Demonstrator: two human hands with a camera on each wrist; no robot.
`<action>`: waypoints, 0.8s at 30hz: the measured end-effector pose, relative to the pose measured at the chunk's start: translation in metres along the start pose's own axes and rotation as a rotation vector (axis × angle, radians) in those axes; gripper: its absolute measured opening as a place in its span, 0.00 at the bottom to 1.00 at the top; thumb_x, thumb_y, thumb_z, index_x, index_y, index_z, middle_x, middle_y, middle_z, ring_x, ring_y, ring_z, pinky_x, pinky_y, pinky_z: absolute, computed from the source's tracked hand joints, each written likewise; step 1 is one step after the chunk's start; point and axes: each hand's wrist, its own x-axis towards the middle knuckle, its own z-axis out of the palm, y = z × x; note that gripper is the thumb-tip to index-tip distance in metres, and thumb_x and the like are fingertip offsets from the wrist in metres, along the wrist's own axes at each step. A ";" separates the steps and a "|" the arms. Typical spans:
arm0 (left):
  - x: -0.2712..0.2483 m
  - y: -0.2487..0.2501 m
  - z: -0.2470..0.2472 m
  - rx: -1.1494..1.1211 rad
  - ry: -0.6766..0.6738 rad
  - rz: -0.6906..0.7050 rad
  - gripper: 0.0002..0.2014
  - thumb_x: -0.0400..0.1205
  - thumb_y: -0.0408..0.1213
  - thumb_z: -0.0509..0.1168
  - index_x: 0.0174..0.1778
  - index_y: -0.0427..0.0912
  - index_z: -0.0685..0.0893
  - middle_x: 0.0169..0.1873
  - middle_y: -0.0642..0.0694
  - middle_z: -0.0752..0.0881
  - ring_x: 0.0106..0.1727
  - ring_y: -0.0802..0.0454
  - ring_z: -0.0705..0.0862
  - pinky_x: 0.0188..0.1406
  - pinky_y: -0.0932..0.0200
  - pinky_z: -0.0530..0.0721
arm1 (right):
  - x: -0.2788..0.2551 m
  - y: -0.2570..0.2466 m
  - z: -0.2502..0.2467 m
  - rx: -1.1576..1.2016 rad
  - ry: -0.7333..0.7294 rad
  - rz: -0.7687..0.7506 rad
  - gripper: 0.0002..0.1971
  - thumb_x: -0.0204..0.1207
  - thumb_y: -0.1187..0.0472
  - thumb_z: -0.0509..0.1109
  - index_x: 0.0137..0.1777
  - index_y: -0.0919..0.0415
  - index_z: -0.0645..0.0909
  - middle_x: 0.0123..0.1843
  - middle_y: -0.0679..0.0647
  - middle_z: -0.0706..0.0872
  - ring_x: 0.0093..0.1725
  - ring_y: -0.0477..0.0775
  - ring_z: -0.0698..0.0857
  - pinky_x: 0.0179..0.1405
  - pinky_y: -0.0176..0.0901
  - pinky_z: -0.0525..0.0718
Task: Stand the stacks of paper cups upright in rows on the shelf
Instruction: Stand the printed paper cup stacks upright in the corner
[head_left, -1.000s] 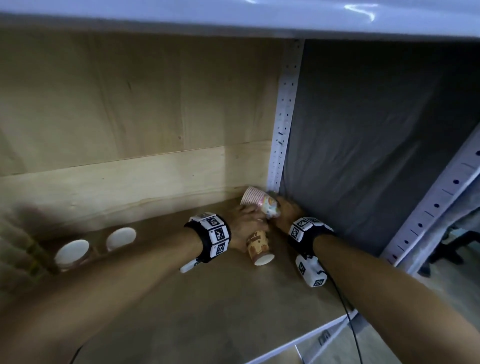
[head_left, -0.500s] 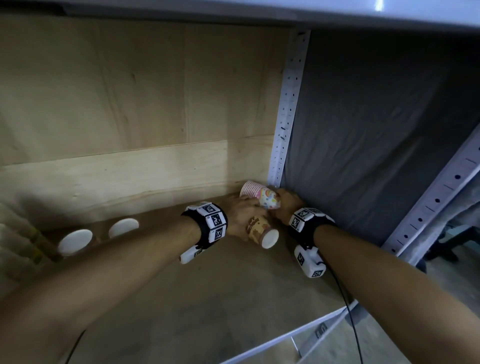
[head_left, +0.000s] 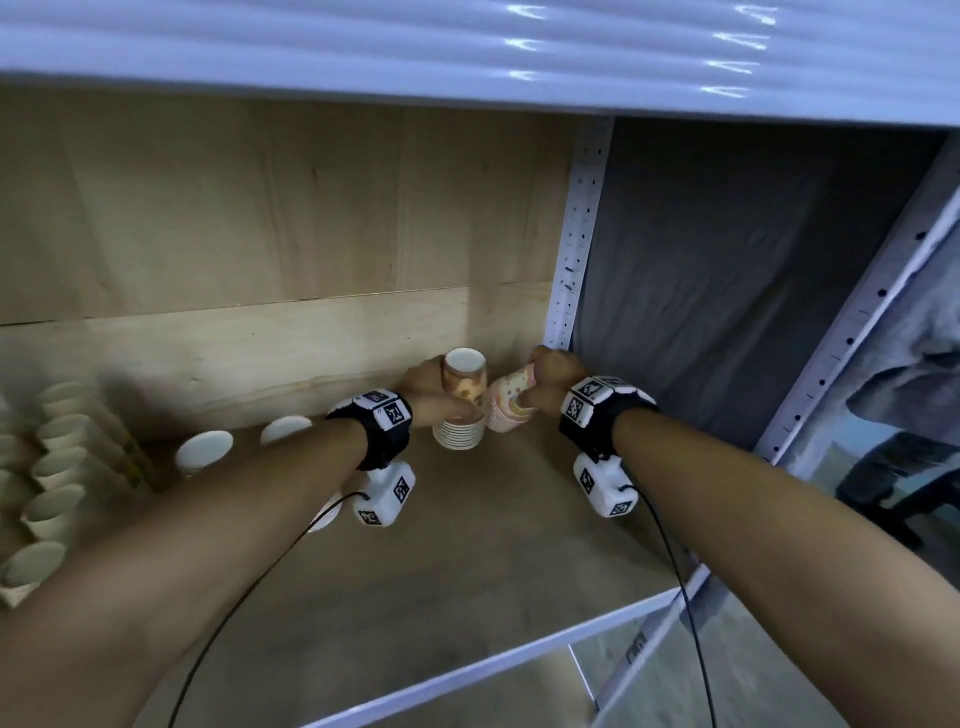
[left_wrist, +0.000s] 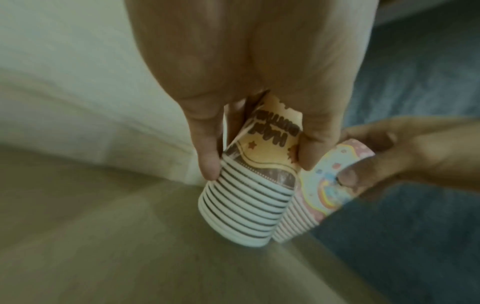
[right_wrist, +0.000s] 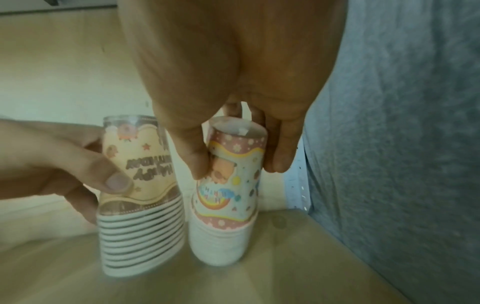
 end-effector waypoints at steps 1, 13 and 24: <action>-0.001 -0.004 0.001 -0.063 0.014 -0.035 0.34 0.65 0.43 0.83 0.67 0.48 0.81 0.56 0.52 0.88 0.56 0.51 0.86 0.58 0.57 0.82 | -0.002 -0.004 -0.001 -0.017 -0.019 -0.014 0.33 0.66 0.51 0.80 0.69 0.60 0.72 0.64 0.58 0.79 0.64 0.61 0.81 0.59 0.51 0.83; -0.027 -0.022 0.015 -0.119 -0.013 -0.146 0.31 0.63 0.39 0.84 0.62 0.49 0.83 0.54 0.51 0.89 0.52 0.52 0.87 0.47 0.58 0.86 | -0.031 -0.027 0.001 -0.058 -0.211 -0.149 0.16 0.70 0.51 0.76 0.51 0.57 0.75 0.61 0.54 0.76 0.60 0.57 0.78 0.48 0.41 0.74; -0.029 0.010 -0.008 0.034 -0.031 -0.093 0.19 0.68 0.52 0.76 0.46 0.42 0.84 0.40 0.51 0.86 0.46 0.47 0.86 0.43 0.56 0.82 | -0.023 -0.039 -0.012 -0.015 -0.127 -0.095 0.28 0.71 0.45 0.73 0.67 0.57 0.74 0.61 0.55 0.79 0.59 0.59 0.82 0.50 0.45 0.82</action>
